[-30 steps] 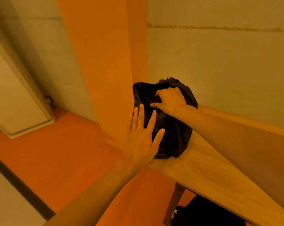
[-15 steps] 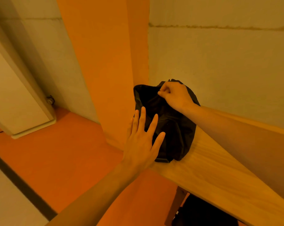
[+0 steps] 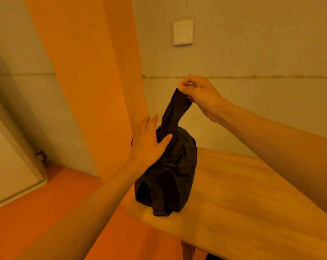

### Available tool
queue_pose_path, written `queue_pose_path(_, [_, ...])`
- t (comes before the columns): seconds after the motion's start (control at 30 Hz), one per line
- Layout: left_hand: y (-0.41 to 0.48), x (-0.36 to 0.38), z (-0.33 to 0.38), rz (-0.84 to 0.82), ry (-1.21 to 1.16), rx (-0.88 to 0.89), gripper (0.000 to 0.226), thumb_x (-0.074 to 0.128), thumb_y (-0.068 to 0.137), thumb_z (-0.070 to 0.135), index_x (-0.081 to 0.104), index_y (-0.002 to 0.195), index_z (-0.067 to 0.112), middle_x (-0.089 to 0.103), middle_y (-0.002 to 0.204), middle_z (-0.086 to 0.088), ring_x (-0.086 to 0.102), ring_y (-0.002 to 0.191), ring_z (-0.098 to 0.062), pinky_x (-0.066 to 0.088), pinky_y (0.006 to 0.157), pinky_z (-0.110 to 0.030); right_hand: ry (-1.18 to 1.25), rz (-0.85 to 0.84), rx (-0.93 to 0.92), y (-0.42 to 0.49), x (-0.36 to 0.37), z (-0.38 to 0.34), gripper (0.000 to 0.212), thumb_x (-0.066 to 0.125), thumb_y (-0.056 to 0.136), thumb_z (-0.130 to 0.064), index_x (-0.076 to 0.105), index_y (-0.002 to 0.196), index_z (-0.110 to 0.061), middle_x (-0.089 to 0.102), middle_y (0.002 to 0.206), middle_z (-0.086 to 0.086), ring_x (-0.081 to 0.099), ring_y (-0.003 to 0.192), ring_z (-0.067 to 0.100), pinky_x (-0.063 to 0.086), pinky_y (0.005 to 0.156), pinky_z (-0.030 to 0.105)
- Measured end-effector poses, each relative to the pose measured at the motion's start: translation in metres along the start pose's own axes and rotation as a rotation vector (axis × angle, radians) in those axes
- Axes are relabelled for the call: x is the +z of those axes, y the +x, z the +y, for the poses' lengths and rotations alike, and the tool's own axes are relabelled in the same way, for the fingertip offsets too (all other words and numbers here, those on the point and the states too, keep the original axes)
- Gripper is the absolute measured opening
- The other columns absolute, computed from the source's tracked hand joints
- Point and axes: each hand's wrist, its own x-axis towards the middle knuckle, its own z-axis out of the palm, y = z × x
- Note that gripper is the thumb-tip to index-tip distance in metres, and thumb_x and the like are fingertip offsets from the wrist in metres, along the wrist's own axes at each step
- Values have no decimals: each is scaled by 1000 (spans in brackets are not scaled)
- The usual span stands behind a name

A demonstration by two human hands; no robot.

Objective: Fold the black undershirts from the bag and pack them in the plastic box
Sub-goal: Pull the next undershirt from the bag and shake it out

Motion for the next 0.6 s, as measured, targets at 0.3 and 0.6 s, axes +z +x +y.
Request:
queue_pose_path(0.3, [11,24,57,153,12,57,47,63,99,31,45,139,13,49,135,-8,58,113,-29,57,79,-44,117,130,-71,-17,-78,-51,11,57,101,-14,62,91,-15,67,85,-1,65,81,11,53,74,23])
queue_pose_path(0.6, [21,21,92,214,-268,117,24,43,109,24,58,96,12,57,75,-4,57,66,-22,47,60,-44,177,325,-21,-34,-158,-78,16,56,101,-12,60,86,-18,65,89,0,63,86,14,52,68,21])
